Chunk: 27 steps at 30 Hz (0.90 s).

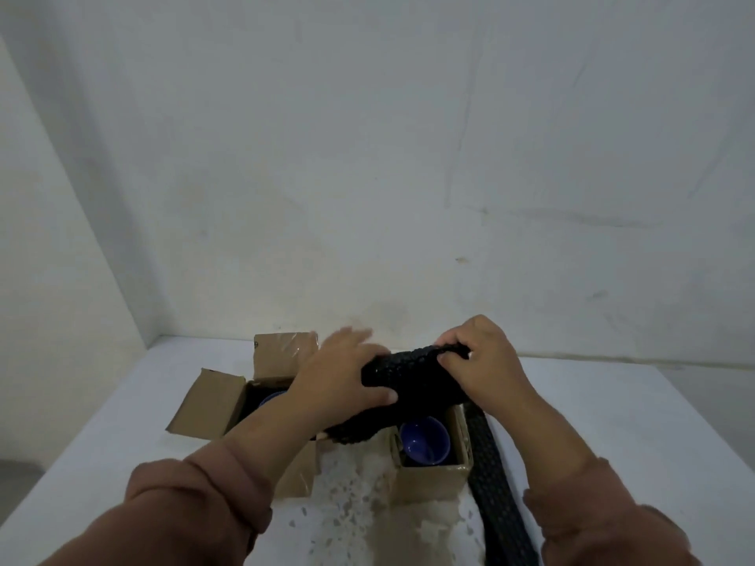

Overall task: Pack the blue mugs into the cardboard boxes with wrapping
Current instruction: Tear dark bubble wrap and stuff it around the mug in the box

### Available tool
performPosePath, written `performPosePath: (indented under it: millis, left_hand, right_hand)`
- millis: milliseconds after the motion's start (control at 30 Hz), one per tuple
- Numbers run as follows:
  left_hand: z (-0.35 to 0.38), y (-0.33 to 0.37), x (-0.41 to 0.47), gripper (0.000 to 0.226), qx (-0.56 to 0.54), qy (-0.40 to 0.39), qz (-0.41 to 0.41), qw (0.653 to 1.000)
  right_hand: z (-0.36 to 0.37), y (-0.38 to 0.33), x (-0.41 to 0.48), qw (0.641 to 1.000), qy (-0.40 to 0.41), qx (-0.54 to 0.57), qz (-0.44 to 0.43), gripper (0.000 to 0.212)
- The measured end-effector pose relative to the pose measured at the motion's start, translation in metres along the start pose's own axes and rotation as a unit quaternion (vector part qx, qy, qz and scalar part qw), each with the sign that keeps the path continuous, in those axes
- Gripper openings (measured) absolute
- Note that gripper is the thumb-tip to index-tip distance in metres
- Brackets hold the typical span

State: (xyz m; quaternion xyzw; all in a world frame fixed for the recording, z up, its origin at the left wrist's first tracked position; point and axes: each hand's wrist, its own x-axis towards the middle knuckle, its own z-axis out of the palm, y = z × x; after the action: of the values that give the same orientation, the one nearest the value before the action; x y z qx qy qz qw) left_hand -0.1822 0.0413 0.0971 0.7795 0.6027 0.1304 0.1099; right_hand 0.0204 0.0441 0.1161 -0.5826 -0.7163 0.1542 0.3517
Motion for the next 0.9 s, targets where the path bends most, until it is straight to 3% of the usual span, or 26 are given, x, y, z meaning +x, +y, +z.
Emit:
performPosePath:
  millis: [67,167,233,267,333,367,400,467,533,633,767,900]
  left_hand:
    - [-0.005,0.007,0.002,0.033,-0.017,0.017,0.03,0.999]
    - [-0.014,0.011,0.003,0.019,-0.221,0.015,-0.037,0.974]
    - [-0.015,0.006,0.002,0.011,-0.383,0.012,-0.108,0.917]
    - [-0.016,0.003,0.002,0.012,-0.472,-0.004,-0.138,0.871]
    - [-0.013,-0.003,0.003,0.019,-0.604,-0.047,-0.181,0.775]
    - [-0.012,-0.004,0.003,0.02,-0.64,-0.061,-0.195,0.741]
    - [-0.009,-0.005,0.002,0.019,-0.66,-0.071,-0.202,0.72]
    - [-0.003,-0.006,0.0,0.018,-0.675,-0.093,-0.213,0.701]
    - [0.003,-0.01,-0.002,0.015,-0.678,-0.107,-0.229,0.691]
    - [0.009,-0.021,-0.004,0.024,-0.673,-0.123,-0.218,0.696]
    - [0.014,-0.027,-0.007,0.045,-0.677,-0.105,-0.213,0.697]
    - [0.015,-0.03,-0.011,0.03,-0.706,-0.138,-0.187,0.669]
  right_hand:
    - [-0.002,-0.007,0.004,0.999,0.02,0.002,-0.028,0.016]
    - [-0.005,-0.005,0.006,0.994,0.094,0.06,0.01,0.04]
    - [-0.002,0.004,0.002,0.975,0.073,0.172,0.117,0.066]
    - [0.003,0.008,-0.001,0.956,0.031,0.232,0.177,0.079]
    - [0.015,0.017,-0.009,0.888,-0.077,0.371,0.26,0.1]
    - [0.022,0.021,-0.013,0.844,-0.125,0.443,0.277,0.097]
    - [0.028,0.021,-0.017,0.803,-0.155,0.501,0.283,0.08]
    - [0.035,0.018,-0.022,0.771,-0.17,0.543,0.286,0.043]
    - [0.035,0.018,-0.021,0.795,-0.143,0.523,0.272,0.027]
    - [0.029,0.02,-0.018,0.836,-0.134,0.476,0.238,0.02]
    - [0.021,0.024,-0.017,0.873,-0.151,0.404,0.228,0.049]
    - [0.02,0.031,-0.016,0.886,-0.172,0.381,0.2,0.054]
